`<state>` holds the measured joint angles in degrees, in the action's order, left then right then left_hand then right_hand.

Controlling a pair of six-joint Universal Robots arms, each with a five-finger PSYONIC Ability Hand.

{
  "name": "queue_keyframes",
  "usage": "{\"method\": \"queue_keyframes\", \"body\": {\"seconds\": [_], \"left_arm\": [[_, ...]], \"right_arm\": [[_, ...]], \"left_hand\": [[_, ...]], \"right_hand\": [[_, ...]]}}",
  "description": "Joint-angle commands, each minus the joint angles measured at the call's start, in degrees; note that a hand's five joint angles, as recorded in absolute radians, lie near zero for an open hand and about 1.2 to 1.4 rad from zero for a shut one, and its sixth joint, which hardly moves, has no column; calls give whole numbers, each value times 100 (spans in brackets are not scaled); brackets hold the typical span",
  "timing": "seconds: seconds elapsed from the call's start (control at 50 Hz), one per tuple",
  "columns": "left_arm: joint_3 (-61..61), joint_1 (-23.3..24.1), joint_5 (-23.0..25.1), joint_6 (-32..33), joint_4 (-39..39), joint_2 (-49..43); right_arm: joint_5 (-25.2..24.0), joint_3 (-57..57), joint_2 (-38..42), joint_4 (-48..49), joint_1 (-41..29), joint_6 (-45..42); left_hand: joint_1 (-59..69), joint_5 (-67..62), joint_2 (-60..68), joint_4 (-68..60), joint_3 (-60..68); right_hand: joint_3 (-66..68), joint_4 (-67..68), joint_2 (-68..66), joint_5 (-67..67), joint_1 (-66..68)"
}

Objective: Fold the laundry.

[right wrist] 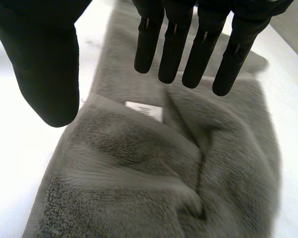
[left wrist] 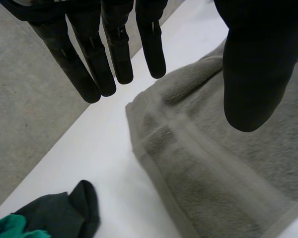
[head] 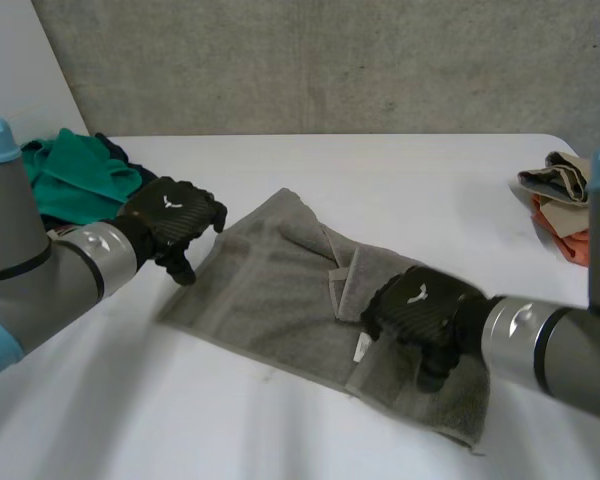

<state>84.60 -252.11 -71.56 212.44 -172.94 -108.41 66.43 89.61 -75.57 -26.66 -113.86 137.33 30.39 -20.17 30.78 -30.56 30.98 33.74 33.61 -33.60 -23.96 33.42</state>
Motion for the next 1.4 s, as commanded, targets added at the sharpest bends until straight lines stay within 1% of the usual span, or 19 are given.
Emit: {"method": "queue_keyframes", "body": {"seconds": [0.02, 0.1, 0.18, 0.4, 0.44, 0.48, 0.52, 0.64, 0.72, 0.8, 0.82, 0.88, 0.9, 0.94, 0.98, 1.06, 1.2, 1.3, 1.4], "left_arm": [[408, -57, 178, -63, -161, 180], [505, -127, 195, -63, -301, 171], [514, -154, 204, -63, -337, 136], [505, -171, 204, -71, -346, 83], [505, -172, 204, -72, -346, 74], [496, -180, 204, -71, -346, 66], [496, -189, 204, -72, -346, 48], [487, -198, 187, -72, -354, 39], [461, -172, 169, -72, -354, -13], [426, -136, 134, -63, -363, -136], [408, -128, 116, -63, -372, -206], [364, -119, 90, -71, -381, -321], [321, -110, 64, -72, -363, -408], [285, -93, 29, -80, -354, -496], [224, -75, -33, -98, -337, -628], [66, -40, -138, -107, -310, -901], [-470, 162, -393, -212, -56, -1604], [-1006, 364, -692, -291, 427, -2078], [-1288, 479, -894, -344, 595, -2272]], "right_arm": [[-314, 856, 226, 1285, -93, -822], [-393, 1093, 454, 1944, -180, -945], [-385, 1156, 648, 2296, -224, -1041], [-341, 1156, 1026, 2587, -207, -1253], [-323, 1156, 1070, 2675, -198, -1235], [-297, 1173, 1053, 2815, -189, -1218], [-253, 1164, 1018, 2991, -181, -1113], [160, 1173, 509, 3721, -154, -6], [300, 980, 113, 3774, -128, 522], [520, 542, -186, 3528, -84, 1092], [677, 271, -256, 3406, -23, 1390], [994, -196, -327, 3247, 83, 1848], [1282, -529, -327, 3151, 170, 2111], [1600, -821, -301, 3062, 276, 2332], [1960, -1232, -144, 2948, 442, 2473], [2313, -1691, 261, 2764, 654, 2360], [2515, -1657, 569, 2666, 900, 2333], [2743, -1411, 578, 2894, 1050, 2579], [2858, -1341, 666, 3158, 1155, 2588]], "left_hand": [[304, -325, 264, -286, 245], [287, -308, 247, -269, 228], [253, -275, 214, -236, 194], [135, -157, 96, -118, 76], [135, -157, 96, -118, 76], [119, -140, 79, -101, 60], [119, -140, 79, -101, 60], [119, -140, 79, -101, 60], [-66, 44, -105, 83, -125], [-570, 549, -610, 588, -629], [-654, 633, -694, 672, -713], [-856, 835, -896, 874, -916], [-1107, 1085, -1146, 1124, -1166], [-1511, 1490, -1550, 1528, -1570], [-1798, 1777, -1838, 1816, -1857], [-1984, 1963, -2023, 2001, -2043], [-1698, 1677, -1738, 1716, -1757], [-1446, 1425, -1486, 1464, -1505], [-740, 719, -779, 757, -799]], "right_hand": [[334, 347, -348, -312, 366], [251, 263, -265, -228, 283], [267, 280, -281, -245, 299], [686, 699, -700, -664, 718], [1440, 1453, -1454, -1418, 1472], [4611, 4624, -4625, -4589, 4643], [4626, 4639, -4640, -4604, 4658], [4626, 4639, -4640, -4604, 4658], [4626, 4639, -4640, -4604, 4658], [4626, 4639, -4640, -4604, 4658], [4626, 4639, -4640, -4604, 4658], [4626, 4639, -4640, -4604, 4658], [4626, 4639, -4640, -4604, 4658], [4626, 4639, -4640, -4604, 4658], [4626, 4639, -4640, -4604, 4658], [4626, 4639, -4640, -4604, 4658], [4626, 4639, -4640, -4604, 4658], [4626, 4639, -4640, -4604, 4658], [4626, 4639, -4640, -4604, 4658]]}}
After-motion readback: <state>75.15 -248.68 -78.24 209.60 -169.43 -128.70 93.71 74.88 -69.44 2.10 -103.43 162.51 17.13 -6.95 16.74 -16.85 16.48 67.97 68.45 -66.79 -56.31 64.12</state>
